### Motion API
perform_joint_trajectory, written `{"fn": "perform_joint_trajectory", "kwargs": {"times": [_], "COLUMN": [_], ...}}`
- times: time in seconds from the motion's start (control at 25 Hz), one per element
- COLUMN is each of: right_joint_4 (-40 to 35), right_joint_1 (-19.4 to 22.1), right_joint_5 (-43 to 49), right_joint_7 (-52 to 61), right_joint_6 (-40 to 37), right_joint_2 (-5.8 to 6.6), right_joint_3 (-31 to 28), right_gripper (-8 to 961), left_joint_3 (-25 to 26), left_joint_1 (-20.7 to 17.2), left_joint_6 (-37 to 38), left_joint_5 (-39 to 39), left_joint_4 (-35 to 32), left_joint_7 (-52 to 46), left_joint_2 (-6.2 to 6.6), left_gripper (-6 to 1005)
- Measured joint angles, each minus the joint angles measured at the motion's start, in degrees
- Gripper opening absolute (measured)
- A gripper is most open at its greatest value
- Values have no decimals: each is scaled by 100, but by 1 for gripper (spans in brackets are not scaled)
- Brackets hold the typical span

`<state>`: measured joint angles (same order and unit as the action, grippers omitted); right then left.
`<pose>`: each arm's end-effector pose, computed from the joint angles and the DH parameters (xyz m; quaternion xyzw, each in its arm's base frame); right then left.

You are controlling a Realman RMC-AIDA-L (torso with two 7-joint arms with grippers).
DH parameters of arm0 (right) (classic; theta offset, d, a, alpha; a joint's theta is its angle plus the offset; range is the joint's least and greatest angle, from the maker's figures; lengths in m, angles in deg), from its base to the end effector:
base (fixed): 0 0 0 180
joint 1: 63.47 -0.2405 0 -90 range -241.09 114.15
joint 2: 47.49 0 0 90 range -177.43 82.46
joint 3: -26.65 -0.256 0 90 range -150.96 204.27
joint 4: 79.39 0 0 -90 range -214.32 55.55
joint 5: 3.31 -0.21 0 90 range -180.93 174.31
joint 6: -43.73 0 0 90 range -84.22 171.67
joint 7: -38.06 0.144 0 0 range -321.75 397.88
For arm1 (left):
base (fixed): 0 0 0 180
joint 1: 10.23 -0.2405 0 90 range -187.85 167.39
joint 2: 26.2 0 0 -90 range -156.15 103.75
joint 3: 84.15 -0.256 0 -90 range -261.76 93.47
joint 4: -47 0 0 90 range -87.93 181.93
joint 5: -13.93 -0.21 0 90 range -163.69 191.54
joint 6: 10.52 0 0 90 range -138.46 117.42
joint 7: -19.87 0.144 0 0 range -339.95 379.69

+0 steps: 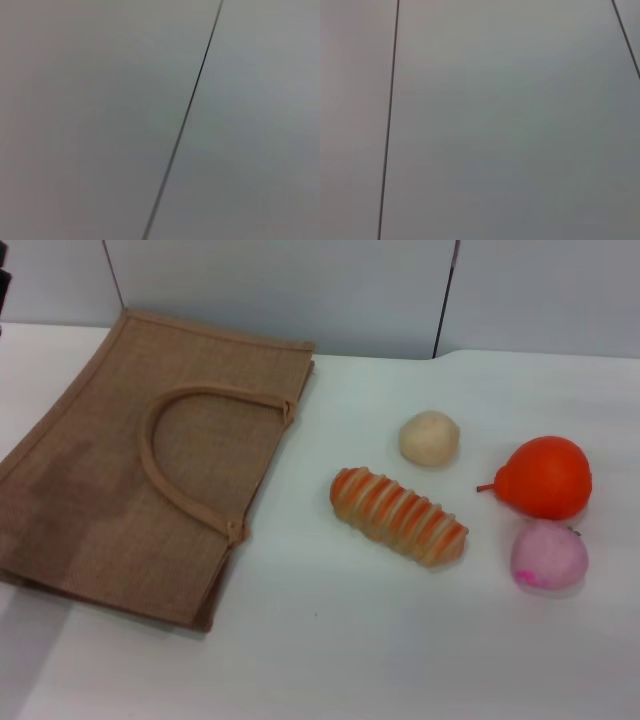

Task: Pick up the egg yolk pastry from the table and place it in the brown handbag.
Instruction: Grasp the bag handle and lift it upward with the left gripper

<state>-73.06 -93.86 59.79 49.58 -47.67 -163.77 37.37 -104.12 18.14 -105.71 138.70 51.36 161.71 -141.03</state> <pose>0.3012 0.3319 0.0487 -0.6047 0.1229 0.4311 0.6583 -0.3111 0.3197 0.0682 -0.5692 -0.2201 -0.5658 0.5544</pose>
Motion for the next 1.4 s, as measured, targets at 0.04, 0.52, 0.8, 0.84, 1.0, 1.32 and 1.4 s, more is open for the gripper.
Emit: {"fn": "perform_joint_trajectory", "kwargs": {"times": [0.04,0.52,0.8,0.84,1.0,1.32,1.4], "right_joint_4": [0,0,0,-2,-11,-15,-10], "right_joint_1": [1,10,30,32,34,11,10], "right_joint_5": [0,0,0,0,0,0,0], "right_joint_7": [0,0,0,0,0,0,0], "right_joint_6": [0,-7,-14,-10,-5,-1,-1], "right_joint_2": [0,0,10,12,16,18,18], "right_joint_3": [0,0,-42,-43,-44,-44,-44], "right_gripper": [881,881,882,882,882,881,881], "left_joint_3": [-161,-2166,-2398,-2398,-2395,-2383,-2375], "left_joint_1": [5,312,526,526,640,1186,1313], "left_joint_6": [113,2280,3391,3391,3373,3463,3584], "left_joint_5": [-2,-1646,-5121,-5121,-6550,-8227,-8444], "left_joint_4": [-94,-1541,-3367,-3367,-4267,-4331,-4161], "left_joint_7": [-344,-5296,-8503,-8503,-9459,-9725,-9762], "left_joint_2": [54,876,863,863,710,562,550], "left_gripper": [708,706,705,705,704,686,651]}}
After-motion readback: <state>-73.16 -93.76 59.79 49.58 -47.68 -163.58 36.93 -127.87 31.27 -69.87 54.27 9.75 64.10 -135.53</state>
